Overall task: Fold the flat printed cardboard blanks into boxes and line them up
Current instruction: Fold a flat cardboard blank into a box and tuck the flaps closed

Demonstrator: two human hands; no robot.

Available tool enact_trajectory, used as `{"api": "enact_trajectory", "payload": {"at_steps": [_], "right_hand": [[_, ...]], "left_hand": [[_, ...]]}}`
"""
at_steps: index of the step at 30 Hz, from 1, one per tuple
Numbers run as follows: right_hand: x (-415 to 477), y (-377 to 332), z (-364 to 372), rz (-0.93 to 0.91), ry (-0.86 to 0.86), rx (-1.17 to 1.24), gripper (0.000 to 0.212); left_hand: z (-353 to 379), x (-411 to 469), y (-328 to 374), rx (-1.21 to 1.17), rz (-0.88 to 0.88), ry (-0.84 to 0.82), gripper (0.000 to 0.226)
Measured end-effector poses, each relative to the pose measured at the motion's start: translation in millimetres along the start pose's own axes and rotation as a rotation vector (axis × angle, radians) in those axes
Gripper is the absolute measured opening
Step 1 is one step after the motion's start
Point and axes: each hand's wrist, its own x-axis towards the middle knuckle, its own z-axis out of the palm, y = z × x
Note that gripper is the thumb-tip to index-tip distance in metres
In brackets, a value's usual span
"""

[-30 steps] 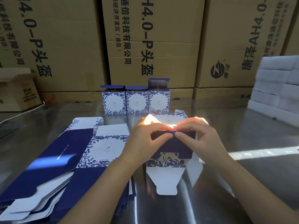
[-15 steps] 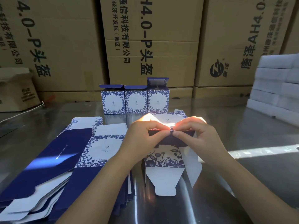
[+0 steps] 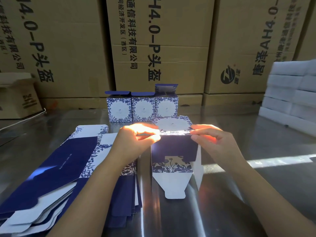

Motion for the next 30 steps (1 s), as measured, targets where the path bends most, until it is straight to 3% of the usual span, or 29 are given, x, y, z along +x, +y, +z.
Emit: {"api": "enact_trajectory", "payload": {"at_steps": [7, 15, 22, 30], "right_hand": [[1.2, 3.0, 0.9, 0.029, 0.017, -0.043, 0.013], [0.8, 6.6, 4.6, -0.005, 0.066, -0.152, 0.014], [-3.7, 8.4, 5.8, -0.150, 0.162, -0.228, 0.020], [-2.1, 10.9, 4.7, -0.172, 0.158, -0.262, 0.017]], "left_hand": [[4.8, 2.5, 0.4, -0.015, -0.096, 0.095, 0.004], [6.3, 2.2, -1.9, 0.135, 0.002, 0.090, 0.006], [4.2, -0.5, -0.3, 0.068, 0.064, 0.052, 0.020], [6.8, -2.3, 0.8, 0.107, 0.106, 0.065, 0.018]]}}
